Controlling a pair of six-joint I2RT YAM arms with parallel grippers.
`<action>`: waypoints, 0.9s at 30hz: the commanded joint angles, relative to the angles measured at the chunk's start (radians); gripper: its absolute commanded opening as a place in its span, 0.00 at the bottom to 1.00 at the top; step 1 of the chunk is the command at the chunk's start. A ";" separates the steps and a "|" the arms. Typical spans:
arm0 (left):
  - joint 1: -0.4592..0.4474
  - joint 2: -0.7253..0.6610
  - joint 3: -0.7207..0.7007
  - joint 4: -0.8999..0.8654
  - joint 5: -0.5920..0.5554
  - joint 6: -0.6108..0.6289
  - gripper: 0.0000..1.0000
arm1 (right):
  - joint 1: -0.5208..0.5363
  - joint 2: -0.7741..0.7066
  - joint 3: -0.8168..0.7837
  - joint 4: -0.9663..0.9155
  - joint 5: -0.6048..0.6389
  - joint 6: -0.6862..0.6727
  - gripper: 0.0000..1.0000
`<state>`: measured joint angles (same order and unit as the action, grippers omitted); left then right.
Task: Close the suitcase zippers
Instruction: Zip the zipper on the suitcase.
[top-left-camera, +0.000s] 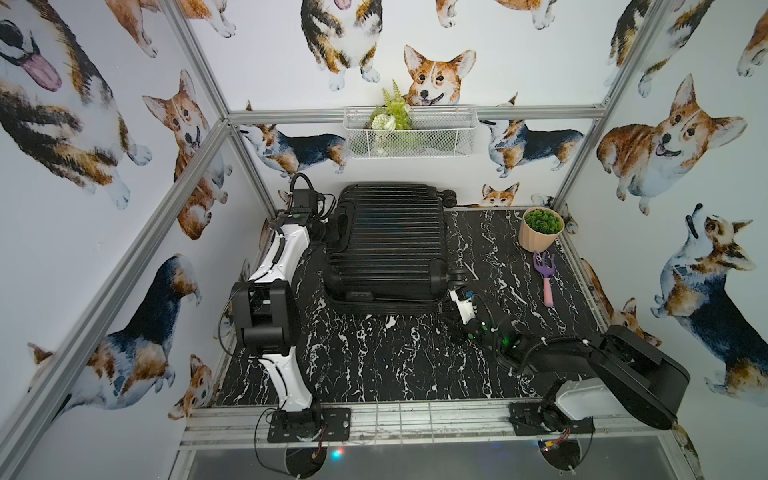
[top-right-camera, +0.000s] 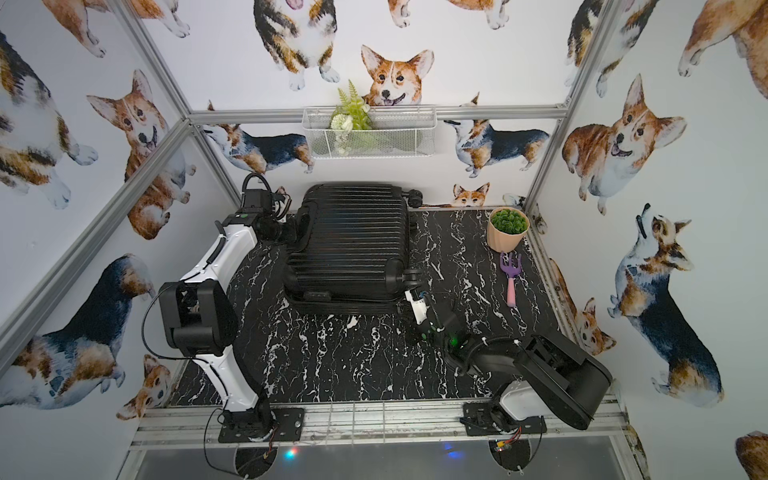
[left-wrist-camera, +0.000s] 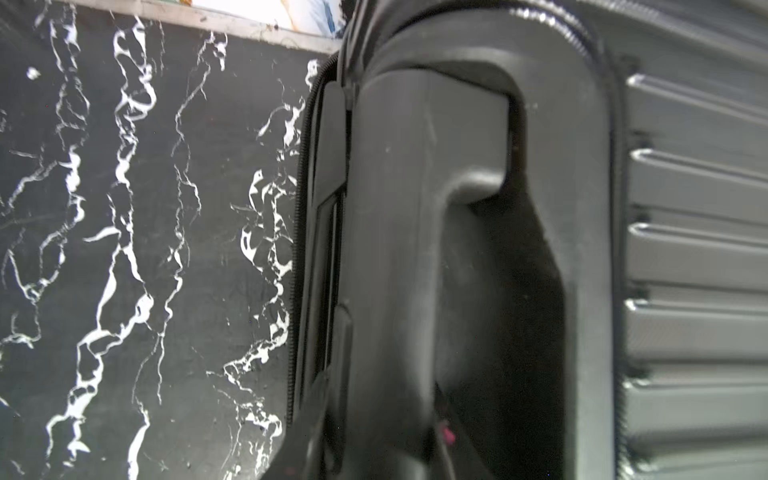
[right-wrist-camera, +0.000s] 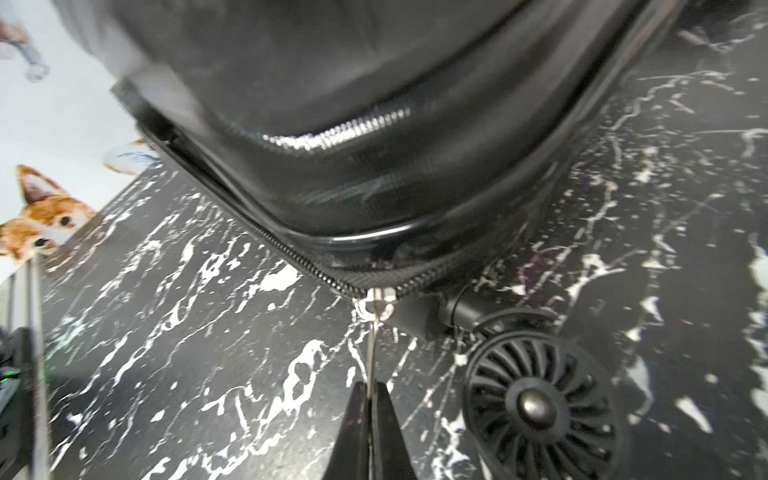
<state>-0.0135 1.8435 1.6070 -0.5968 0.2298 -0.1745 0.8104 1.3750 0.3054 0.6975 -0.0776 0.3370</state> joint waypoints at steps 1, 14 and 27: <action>0.000 -0.054 -0.060 0.001 0.022 -0.205 0.28 | 0.003 -0.007 0.006 -0.078 -0.004 -0.027 0.00; -0.002 -0.178 -0.199 0.104 0.068 -0.356 0.17 | 0.039 -0.063 0.028 -0.117 -0.057 -0.115 0.00; -0.002 -0.249 -0.158 0.045 0.072 -0.354 0.16 | 0.064 -0.082 0.044 -0.162 -0.026 -0.125 0.00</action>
<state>-0.0147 1.6257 1.4586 -0.6510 0.2085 -0.3588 0.8680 1.2797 0.3336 0.5556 -0.0879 0.2329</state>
